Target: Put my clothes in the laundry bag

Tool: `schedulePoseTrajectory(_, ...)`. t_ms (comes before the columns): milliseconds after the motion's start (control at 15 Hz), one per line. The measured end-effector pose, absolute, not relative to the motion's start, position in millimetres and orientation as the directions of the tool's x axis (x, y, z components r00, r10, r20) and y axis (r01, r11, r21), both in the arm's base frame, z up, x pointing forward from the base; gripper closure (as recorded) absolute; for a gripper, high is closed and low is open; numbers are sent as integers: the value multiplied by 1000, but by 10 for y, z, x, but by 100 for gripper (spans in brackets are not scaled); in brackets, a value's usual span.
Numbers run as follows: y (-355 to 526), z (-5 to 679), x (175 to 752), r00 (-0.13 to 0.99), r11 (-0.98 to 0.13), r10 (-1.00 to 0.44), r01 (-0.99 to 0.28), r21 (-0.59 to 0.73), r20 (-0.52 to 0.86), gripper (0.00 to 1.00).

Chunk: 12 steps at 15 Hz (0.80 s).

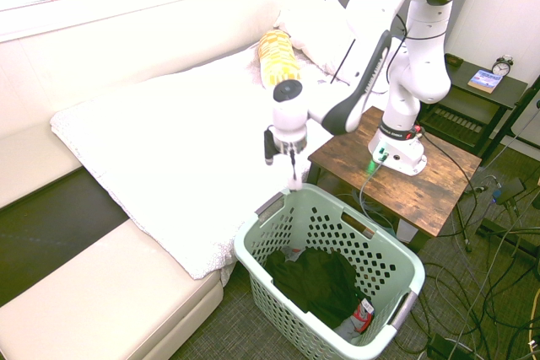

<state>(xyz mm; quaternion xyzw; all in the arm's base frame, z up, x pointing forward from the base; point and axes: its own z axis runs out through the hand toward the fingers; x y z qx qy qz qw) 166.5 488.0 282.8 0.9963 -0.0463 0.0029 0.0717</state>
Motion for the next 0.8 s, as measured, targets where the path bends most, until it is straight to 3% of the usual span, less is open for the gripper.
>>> schedulePoseTrajectory(467,3501,3410,3332,937,-930,-334,-346,126,106,0)
schedulePoseTrajectory(800,1903,3592,3972,869,-864,-485,-494,101,101,0)
